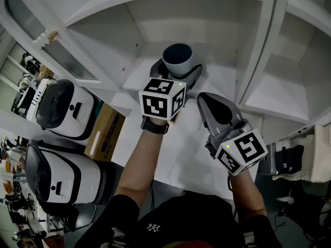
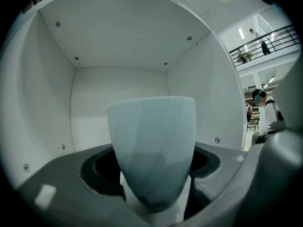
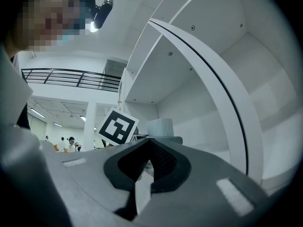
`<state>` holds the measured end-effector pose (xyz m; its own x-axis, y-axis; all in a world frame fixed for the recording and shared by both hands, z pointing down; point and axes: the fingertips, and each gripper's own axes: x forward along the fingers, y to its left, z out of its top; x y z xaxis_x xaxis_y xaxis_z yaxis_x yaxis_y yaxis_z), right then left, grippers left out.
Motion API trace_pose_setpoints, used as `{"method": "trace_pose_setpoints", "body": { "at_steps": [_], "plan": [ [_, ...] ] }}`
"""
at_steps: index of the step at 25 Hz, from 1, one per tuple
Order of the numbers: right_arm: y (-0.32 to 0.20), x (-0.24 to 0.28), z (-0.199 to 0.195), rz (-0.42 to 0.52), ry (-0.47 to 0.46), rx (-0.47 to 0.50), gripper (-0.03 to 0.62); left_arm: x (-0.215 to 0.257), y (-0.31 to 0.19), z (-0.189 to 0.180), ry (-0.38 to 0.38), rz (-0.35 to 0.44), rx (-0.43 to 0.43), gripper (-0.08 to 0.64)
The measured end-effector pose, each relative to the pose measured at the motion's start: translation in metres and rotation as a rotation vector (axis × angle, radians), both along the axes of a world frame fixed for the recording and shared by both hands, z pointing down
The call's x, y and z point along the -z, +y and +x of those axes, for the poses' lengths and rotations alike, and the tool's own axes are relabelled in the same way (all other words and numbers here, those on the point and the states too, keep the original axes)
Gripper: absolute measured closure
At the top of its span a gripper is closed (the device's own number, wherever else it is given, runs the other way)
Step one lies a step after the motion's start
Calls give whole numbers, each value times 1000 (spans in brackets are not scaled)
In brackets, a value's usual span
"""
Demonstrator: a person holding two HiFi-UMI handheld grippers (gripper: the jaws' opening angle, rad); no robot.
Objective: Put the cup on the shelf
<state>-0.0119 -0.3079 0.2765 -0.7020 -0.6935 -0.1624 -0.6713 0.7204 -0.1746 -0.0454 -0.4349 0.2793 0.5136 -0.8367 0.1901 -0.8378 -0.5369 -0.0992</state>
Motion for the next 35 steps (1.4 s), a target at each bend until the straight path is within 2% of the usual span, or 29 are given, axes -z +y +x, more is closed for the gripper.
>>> {"method": "trace_pose_setpoints", "body": {
  "at_steps": [7, 17, 21, 25, 32, 35],
  "plan": [
    [0, 0, -1, -4, -2, 2, 578, -1, 5, -1, -17, 6, -1, 160],
    [7, -4, -4, -14, -2, 5, 578, 8, 23, -14, 67, 39, -34, 132],
    [14, -4, -10, -10, 4, 3, 578, 10, 35, -25, 74, 47, -27, 132],
    [24, -7, -17, -6, 23, -10, 578, 11, 55, -38, 90, 54, -15, 132],
    [45, -20, -25, -18, 65, -65, 578, 6, 105, -51, 146, 62, -45, 133],
    [57, -29, -30, -40, 76, -88, 578, 1, 129, -56, 166, 57, -69, 168]
  ]
}}
